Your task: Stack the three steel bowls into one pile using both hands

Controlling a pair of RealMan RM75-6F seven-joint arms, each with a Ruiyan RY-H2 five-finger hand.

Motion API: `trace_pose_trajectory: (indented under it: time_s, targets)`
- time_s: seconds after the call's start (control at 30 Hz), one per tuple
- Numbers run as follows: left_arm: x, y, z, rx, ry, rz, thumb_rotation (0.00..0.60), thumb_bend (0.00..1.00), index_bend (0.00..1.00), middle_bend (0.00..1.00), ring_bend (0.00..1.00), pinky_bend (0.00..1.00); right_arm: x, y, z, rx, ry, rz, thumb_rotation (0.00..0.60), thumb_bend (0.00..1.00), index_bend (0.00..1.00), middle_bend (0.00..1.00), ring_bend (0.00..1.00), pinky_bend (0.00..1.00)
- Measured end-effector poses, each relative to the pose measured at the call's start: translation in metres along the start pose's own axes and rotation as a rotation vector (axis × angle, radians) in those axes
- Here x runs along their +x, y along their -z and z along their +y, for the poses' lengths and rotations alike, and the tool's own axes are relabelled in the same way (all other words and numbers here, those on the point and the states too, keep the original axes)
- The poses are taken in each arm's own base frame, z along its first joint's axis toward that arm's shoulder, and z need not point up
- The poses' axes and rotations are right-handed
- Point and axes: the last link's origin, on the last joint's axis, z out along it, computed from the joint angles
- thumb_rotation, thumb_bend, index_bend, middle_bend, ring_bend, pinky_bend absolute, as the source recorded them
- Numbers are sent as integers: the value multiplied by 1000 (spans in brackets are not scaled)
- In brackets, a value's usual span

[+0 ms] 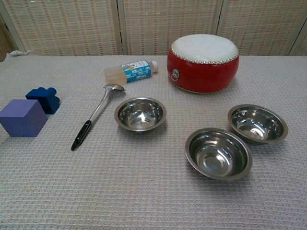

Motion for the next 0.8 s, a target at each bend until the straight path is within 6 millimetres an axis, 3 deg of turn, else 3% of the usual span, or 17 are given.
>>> trace_pose_trajectory:
  time_s: [0.13, 0.3, 0.5, 0.8]
  targets:
    - [0, -4, 4, -19, 16, 11, 600, 402, 0, 0, 0, 112, 1, 0, 0, -5, -10, 11, 600, 78, 0, 0, 0, 0]
    - [-7, -24, 21, -92, 45, 10, 600, 401, 0, 0, 0, 112, 2, 1, 1, -10, -15, 13, 600, 79, 0, 0, 0, 0]
    - [-29, -62, 68, -256, 115, -59, 600, 397, 0, 0, 0, 106, 0, -2, 3, -22, -11, 0, 600, 78, 0, 0, 0, 0]
    - [-52, -107, 159, -441, 67, -53, 600, 395, 0, 0, 0, 100, -2, -5, 6, -43, -13, -18, 600, 78, 0, 0, 0, 0]
